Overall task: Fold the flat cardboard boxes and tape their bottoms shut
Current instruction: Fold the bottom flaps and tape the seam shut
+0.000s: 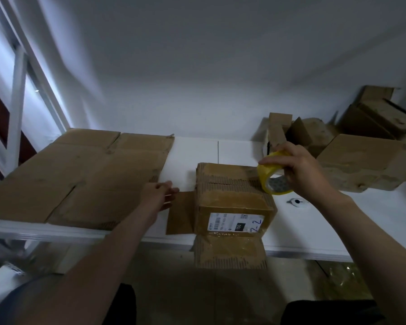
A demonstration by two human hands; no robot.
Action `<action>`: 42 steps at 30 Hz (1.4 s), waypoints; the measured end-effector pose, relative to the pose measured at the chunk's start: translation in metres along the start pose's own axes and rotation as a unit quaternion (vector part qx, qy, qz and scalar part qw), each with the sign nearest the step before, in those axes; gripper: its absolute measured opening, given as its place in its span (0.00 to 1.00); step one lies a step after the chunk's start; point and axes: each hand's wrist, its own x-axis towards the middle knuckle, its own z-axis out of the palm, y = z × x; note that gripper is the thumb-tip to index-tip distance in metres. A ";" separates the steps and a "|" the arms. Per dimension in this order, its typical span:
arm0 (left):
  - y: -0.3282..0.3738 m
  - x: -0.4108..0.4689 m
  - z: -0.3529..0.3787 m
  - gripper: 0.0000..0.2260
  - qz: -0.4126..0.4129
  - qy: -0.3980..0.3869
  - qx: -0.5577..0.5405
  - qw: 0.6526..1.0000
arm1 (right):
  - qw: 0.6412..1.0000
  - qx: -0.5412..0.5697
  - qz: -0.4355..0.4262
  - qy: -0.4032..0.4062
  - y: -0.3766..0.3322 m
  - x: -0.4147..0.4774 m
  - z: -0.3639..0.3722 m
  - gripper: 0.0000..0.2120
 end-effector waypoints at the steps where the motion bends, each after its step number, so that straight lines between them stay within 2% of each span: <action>1: -0.003 0.001 0.002 0.08 0.001 0.012 -0.001 1.000 | 1.000 -0.005 0.002 0.000 -0.002 0.000 -0.001 0.29; 6: -0.022 0.005 0.009 0.09 0.038 0.050 0.021 0.998 | 1.000 -0.021 0.015 -0.001 -0.010 0.001 -0.003 0.27; 8: -0.031 0.003 0.011 0.10 0.081 0.062 0.075 0.992 | 0.999 -0.027 0.019 -0.002 -0.012 0.002 -0.002 0.27; 12: -0.048 -0.011 0.020 0.08 0.181 0.095 0.239 0.949 | 0.999 -0.046 0.023 -0.006 -0.018 0.004 -0.002 0.25; 15: -0.055 -0.015 0.027 0.07 0.217 0.073 0.309 0.923 | 0.998 -0.057 0.024 0.002 -0.018 0.006 0.000 0.24; 21: -0.057 -0.022 0.030 0.05 0.245 0.015 0.381 0.892 | 0.997 -0.074 0.026 0.001 -0.022 0.007 0.001 0.26; 24: -0.055 -0.021 0.032 0.04 0.242 0.011 0.371 0.896 | 0.996 -0.081 0.026 0.004 -0.024 0.009 0.001 0.26; 26: -0.054 -0.020 0.031 0.06 0.229 0.030 0.377 0.897 | 0.995 -0.090 0.034 -0.002 -0.027 0.009 0.001 0.26; 30: -0.058 -0.015 0.023 0.15 0.234 0.131 0.484 0.833 | 0.995 -0.096 0.040 -0.010 -0.031 0.010 0.001 0.25; 32: -0.060 -0.012 0.022 0.12 0.278 0.135 0.489 0.816 | 0.993 -0.104 0.046 -0.020 -0.034 0.011 0.001 0.25; 35: -0.062 -0.013 0.025 0.07 0.373 0.071 0.471 0.796 | 0.992 -0.114 0.050 -0.025 -0.036 0.012 0.001 0.25; 42: -0.063 -0.013 0.016 0.09 0.415 0.060 0.420 0.805 | 0.992 -0.112 0.050 -0.021 -0.038 0.013 0.002 0.25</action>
